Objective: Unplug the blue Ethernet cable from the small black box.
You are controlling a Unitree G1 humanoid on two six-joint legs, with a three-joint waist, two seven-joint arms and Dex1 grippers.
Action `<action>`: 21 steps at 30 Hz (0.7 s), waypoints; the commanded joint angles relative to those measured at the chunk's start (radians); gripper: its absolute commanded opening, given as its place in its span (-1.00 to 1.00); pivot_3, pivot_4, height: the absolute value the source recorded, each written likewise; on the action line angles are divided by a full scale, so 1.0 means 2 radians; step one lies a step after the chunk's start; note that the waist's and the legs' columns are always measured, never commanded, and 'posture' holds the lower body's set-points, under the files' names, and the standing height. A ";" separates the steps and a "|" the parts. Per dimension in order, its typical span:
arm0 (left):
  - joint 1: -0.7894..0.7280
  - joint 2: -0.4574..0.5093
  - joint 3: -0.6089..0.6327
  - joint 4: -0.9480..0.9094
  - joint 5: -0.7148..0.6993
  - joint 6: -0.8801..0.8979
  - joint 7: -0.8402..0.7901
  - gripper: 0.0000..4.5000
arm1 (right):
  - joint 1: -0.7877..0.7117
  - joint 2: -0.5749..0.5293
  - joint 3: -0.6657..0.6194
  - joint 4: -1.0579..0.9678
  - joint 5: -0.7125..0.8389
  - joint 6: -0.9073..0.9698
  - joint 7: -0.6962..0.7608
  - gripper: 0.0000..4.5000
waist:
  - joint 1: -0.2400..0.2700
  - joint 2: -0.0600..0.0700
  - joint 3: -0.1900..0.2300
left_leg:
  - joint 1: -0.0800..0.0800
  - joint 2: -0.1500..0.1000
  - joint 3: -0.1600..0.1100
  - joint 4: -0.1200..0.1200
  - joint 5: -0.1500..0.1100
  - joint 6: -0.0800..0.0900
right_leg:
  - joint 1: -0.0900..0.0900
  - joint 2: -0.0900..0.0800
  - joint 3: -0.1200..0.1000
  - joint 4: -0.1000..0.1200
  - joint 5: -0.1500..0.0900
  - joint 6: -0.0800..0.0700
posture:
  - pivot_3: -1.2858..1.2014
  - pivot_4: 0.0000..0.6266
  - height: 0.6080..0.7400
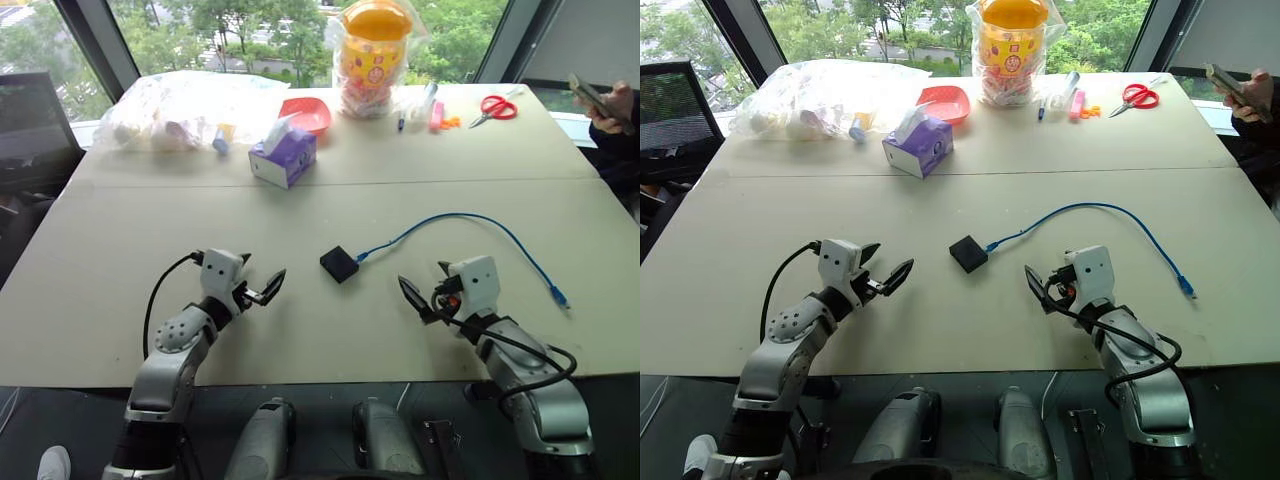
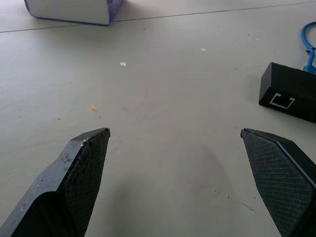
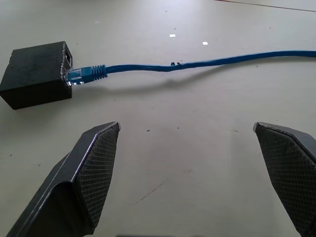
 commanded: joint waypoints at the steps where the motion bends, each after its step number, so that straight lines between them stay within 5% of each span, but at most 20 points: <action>1: -0.007 0.004 0.005 -0.007 -0.006 -0.013 -0.005 0.97 | -0.007 -0.007 -0.003 -0.020 0.007 -0.002 0.007 1.00 | 0.000 0.000 0.000 | 0.000 0.000 0.000 0.000 0.000 0.000 | 0.000 0.000 0.000 0.000 0.000 0.000 | 0.03 -0.52 1.00; 13: -0.008 0.022 0.012 -0.033 -0.051 0.010 -0.046 0.97 | -0.038 -0.061 -0.009 -0.031 0.039 0.048 0.056 1.00 | 0.000 0.000 0.000 | 0.000 0.000 0.000 0.001 0.000 0.000 | 0.000 0.000 0.000 0.000 0.000 0.000 | 0.03 -0.52 1.00; 21: -0.034 0.103 0.021 -0.021 -0.098 0.053 -0.130 0.97 | -0.077 -0.143 -0.004 -0.033 0.073 0.114 0.113 1.00 | 0.000 0.000 0.000 | 0.000 0.000 0.000 0.002 0.000 0.000 | 0.001 0.000 0.000 0.001 0.000 0.000 | 0.03 -0.52 1.00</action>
